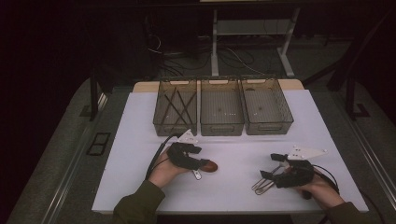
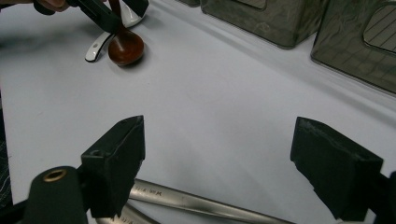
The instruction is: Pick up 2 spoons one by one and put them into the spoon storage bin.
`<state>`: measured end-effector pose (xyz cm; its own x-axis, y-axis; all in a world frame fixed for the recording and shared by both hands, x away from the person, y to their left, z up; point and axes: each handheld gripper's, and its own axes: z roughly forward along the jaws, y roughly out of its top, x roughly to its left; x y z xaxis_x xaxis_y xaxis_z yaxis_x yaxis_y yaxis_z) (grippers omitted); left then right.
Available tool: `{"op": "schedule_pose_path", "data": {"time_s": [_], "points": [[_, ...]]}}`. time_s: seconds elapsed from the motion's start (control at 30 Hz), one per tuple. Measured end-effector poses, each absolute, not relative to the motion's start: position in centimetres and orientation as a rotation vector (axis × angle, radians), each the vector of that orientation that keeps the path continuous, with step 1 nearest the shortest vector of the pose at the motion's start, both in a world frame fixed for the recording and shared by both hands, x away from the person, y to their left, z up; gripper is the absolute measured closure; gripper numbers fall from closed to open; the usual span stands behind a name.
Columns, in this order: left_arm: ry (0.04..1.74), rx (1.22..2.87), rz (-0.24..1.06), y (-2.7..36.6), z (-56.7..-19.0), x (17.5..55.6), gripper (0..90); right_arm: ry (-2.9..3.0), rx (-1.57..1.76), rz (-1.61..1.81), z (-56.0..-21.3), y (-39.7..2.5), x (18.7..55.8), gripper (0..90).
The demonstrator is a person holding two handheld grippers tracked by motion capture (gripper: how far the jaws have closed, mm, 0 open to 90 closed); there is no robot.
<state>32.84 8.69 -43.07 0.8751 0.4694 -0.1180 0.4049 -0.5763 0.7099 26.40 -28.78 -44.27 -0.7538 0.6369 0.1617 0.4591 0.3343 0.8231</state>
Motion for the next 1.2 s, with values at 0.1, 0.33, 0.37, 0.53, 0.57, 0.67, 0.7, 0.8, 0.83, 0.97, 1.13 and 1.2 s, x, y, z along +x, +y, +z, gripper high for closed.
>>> {"op": "schedule_pose_path", "data": {"time_s": [0.1,0.33,0.37,0.53,0.57,0.67,0.7,0.8,0.83,0.97,1.13,1.2], "points": [[0.602,2.284,0.104,8.3,-43.4,32.8,38.5,2.405,1.001,1.387,-44.3,-28.8,26.4,17.3],[0.558,2.330,0.088,7.6,-43.9,32.5,37.6,2.406,1.001,1.387,-44.3,-28.8,26.4,17.4],[0.558,2.334,0.085,7.5,-44.0,32.5,37.6,2.406,1.000,1.386,-44.3,-28.8,26.4,17.4],[0.525,2.368,0.086,7.1,-44.3,32.4,37.6,2.405,0.999,1.388,-44.3,-28.8,26.5,17.3],[0.516,2.371,0.089,7.1,-44.2,32.4,37.6,2.405,1.000,1.387,-44.3,-28.8,26.4,17.4],[0.511,2.371,0.088,7.1,-44.2,32.4,38.5,2.405,0.999,1.388,-44.3,-28.8,26.5,17.4],[0.510,2.369,0.088,7.1,-44.2,32.3,39.0,2.405,1.000,1.388,-44.3,-28.8,26.5,17.3],[0.501,2.365,0.082,7.2,-44.3,32.4,39.9,2.405,1.001,1.388,-44.3,-28.8,26.4,17.3],[0.498,2.362,0.078,7.2,-44.3,32.4,40.1,2.405,1.000,1.388,-44.3,-28.8,26.4,17.4],[0.469,2.366,0.062,7.3,-44.3,32.5,43.6,2.405,1.002,1.387,-44.3,-28.8,26.4,17.3],[0.445,2.363,0.048,7.4,-44.3,32.6,50.7,2.405,1.002,1.387,-44.3,-28.8,26.4,17.3],[0.436,2.363,0.056,7.4,-44.3,32.6,53.3,2.405,1.001,1.387,-44.3,-28.8,26.4,17.4]]}}
